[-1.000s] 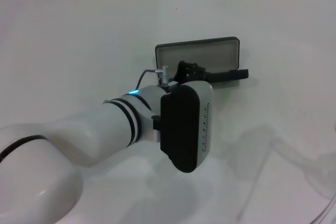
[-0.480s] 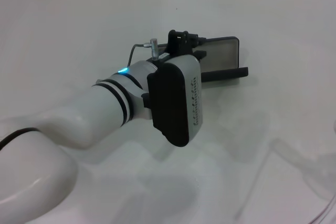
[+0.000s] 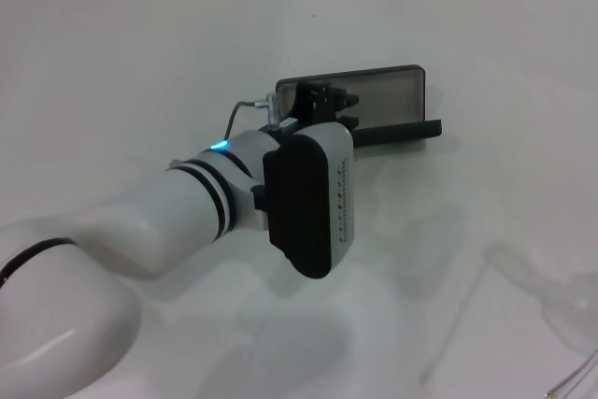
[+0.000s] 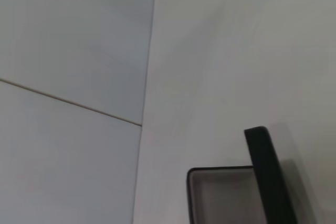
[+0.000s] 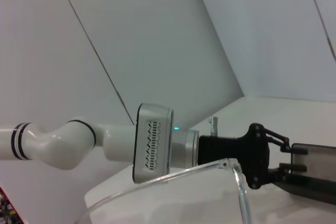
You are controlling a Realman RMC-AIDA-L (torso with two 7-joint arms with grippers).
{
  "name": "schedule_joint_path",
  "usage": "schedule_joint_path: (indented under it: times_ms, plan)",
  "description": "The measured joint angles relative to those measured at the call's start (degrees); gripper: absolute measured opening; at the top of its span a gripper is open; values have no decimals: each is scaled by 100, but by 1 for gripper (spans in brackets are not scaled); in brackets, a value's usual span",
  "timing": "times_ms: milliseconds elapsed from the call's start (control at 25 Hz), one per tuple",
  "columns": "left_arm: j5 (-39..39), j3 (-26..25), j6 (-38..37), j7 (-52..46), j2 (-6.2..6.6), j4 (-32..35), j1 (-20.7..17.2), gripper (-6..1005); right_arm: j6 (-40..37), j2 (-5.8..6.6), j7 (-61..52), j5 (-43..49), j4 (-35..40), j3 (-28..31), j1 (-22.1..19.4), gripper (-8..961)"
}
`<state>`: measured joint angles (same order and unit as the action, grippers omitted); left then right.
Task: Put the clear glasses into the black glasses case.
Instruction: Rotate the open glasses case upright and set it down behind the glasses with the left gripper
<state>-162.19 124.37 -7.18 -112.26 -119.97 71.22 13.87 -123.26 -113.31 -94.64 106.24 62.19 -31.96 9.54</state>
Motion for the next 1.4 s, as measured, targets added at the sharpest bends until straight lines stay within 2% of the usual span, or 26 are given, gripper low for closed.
schedule_joint_path:
  times_ms: [280, 520, 720, 960, 1000, 1160, 1400]
  plan:
    - [6, 57, -190, 1, 7, 189, -118, 213, 12, 20, 25, 0, -48, -3, 20, 74]
    - [30, 61, -655, -29, 16, 545, -196, 212, 14, 20, 36, -1, -60, -3, 22, 74]
    - [84, -43, -631, -93, 0, 689, -235, 212, 13, 26, 118, -1, -180, -3, 38, 74]
    - [467, -420, -1057, -212, 0, 639, 169, 212, 13, 66, 198, 4, -425, -3, 98, 74]
    - [625, -573, -1506, -299, -5, 620, 388, 212, 13, 73, 218, 8, -466, -3, 92, 74]
    - [712, -791, -2280, -540, -8, 586, 703, 211, 13, 79, 288, 12, -546, -3, 66, 74]
    - [703, -889, -2527, -655, -4, 553, 798, 211, 13, 82, 313, 18, -645, -3, 59, 74]
